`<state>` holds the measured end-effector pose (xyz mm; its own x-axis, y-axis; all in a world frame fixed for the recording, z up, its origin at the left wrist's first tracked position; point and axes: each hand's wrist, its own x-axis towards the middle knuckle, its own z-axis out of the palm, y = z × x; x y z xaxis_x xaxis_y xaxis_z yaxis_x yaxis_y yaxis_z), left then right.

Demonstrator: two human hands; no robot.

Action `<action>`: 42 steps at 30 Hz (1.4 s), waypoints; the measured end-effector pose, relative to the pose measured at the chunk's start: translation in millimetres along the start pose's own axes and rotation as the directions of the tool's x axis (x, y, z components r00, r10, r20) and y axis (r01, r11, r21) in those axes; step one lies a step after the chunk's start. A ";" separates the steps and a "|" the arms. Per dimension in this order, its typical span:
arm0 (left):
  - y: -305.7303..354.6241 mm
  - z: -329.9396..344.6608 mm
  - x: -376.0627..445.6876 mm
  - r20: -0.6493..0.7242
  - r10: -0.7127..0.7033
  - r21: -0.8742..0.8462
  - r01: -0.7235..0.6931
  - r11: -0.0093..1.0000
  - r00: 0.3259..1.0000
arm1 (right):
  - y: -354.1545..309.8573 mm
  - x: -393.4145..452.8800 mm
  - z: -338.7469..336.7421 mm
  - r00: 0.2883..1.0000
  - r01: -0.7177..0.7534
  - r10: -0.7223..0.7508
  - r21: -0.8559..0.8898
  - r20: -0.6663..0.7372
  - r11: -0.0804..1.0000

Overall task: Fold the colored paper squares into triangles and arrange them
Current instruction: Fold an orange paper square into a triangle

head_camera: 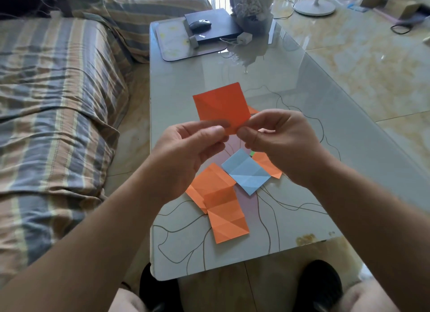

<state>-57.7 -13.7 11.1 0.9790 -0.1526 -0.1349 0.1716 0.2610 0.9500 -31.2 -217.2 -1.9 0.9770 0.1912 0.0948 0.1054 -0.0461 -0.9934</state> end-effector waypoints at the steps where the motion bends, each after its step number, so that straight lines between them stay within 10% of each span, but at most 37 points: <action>1: -1.2 1.0 -2.1 0.038 0.053 0.026 -0.054 0.998 0.998 | -0.5 -0.2 1.0 1.000 -0.016 0.016 0.023 -0.018 1.000; 8: -8.9 9.9 -4.6 -0.169 0.222 0.267 -0.172 0.948 0.960 | -3.6 -3.8 10.4 0.994 0.000 0.010 0.091 -0.107 0.996; 42: -15.1 13.0 5.6 -0.263 -0.265 -0.250 0.200 0.947 0.928 | 4.5 -3.8 23.0 0.867 -0.464 0.497 0.395 0.022 0.793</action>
<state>-56.2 -30.9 -0.4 0.8915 0.0399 -0.4513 0.3859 0.4547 0.8027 -38.7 -195.6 -8.2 0.8958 0.1645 -0.4129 -0.4432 0.2621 -0.8572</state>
